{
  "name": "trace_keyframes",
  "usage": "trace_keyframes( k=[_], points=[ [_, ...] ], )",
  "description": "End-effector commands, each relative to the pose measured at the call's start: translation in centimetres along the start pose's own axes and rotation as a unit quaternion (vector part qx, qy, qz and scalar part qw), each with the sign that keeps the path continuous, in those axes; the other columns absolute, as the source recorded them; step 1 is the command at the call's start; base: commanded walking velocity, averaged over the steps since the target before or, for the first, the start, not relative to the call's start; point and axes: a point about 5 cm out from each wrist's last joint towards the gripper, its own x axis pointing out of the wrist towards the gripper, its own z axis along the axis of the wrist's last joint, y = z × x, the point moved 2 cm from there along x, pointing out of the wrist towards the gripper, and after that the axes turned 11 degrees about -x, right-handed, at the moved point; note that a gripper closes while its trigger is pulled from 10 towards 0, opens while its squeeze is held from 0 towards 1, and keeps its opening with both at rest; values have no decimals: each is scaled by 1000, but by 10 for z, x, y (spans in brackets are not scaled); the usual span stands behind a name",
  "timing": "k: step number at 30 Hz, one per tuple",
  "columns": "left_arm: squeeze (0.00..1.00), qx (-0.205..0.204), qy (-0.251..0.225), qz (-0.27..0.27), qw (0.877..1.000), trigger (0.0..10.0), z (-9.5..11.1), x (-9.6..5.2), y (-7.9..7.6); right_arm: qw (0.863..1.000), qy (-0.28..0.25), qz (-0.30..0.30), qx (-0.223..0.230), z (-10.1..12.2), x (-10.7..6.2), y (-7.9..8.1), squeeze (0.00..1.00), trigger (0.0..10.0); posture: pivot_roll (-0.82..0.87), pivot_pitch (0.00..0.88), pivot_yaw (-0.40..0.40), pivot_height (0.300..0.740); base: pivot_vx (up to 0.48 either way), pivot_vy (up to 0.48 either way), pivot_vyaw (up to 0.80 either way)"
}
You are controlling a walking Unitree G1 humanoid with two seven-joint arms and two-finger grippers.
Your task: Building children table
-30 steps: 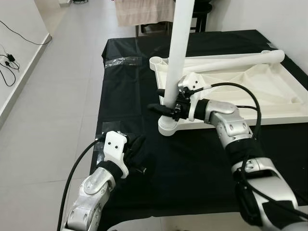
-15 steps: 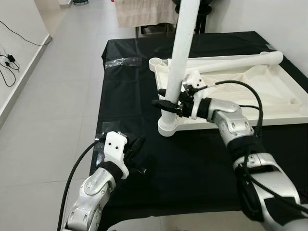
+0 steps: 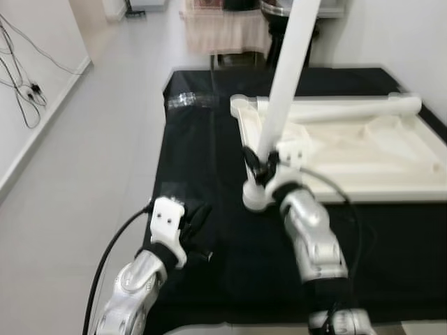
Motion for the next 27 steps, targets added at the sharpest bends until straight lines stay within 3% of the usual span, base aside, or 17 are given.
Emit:
trace_keyframes(
  k=[1, 2, 3, 4, 6, 7, 11, 13, 15, 17, 20, 21, 23, 27],
  points=[
    [0, -3, 7, -3, 1000, 10000, -2, 0, 0, 994, 106, 12, 7, -49, -13, 3, 0, 0, -10, 130, -18, 740, 0, 0, 0],
    [0, 1, 5, 1, 1000, 10000, -2, 0, 1, 995, 90, 37, 9, -43, -7, 5, 0, 0, -11, 133, -6, 740, 0, 0, 0],
    [0, 2, 4, 4, 1000, 10000, -1, 0, 1, 995, 83, 53, 4, -39, -4, 6, 0, 7333, -8, 132, -12, 740, 0, 0, 0],
    [0, 2, 4, 5, 1000, 10000, -1, 0, 2, 995, 80, 66, 12, -35, -3, 9, 0, 10000, -14, 128, -7, 740, 0, 0, 0],
    [0, 2, 3, 6, 1000, 10000, -1, 0, 2, 994, 84, 65, 22, -34, -3, 11, 0, 10000, -14, 128, -7, 740, 0, 0, 0],
    [0, 0, 4, 4, 1000, 10000, -1, 1, 2, 994, 77, 77, 19, -30, -2, 15, 1000, 10000, -12, 128, -8, 740, 0, 0, 0],
    [0, -3, 7, -1, 1000, 10000, -2, 2, 0, 993, 59, 101, 22, -19, 3, 22, 1000, 10000, -6, 121, -9, 740, 0, 0, 0],
    [0, -2, 8, -2, 1000, 10000, -3, 2, 0, 990, 31, 138, 23, -1, 15, 21, 1000, 10000, -1, 117, -12, 740, 0, 0, 0],
    [0, -2, 7, -1, 1000, 10000, -3, 3, 0, 982, 11, 190, 13, 13, 23, 19, 0, 10000, -2, 115, -15, 740, 0, 0, 0],
    [0, -2, 7, 0, 1000, 10000, -3, 3, 0, 978, 7, 206, 12, 16, 24, 18, 0, 10000, -2, 115, -15, 740, 0, 0, 0],
    [0, -3, 6, 0, 1000, 10000, -3, 3, -1, 952, -21, 306, -17, 25, 24, 20, 0, 10000, 4, 107, -24, 740, 0, 0, 0],
    [0, -3, 6, 0, 1000, 10000, -3, 3, -1, 952, -21, 306, -17, 25, 24, 20, 0, 10000, 4, 107, -24, 740, 0, 0, 0],
    [0, -3, 6, 0, 1000, 10000, -4, 4, -1, 933, -29, 357, -25, 27, 23, 19, 0, 10000, 7, 104, -25, 740, 0, 0, 0],
    [0, -3, 6, 0, 1000, 10000, -4, 4, -2, 931, -18, 365, -8, 28, 30, 14, 0, 10000, 11, 102, -25, 740, 0, 0, 0]
  ],
)
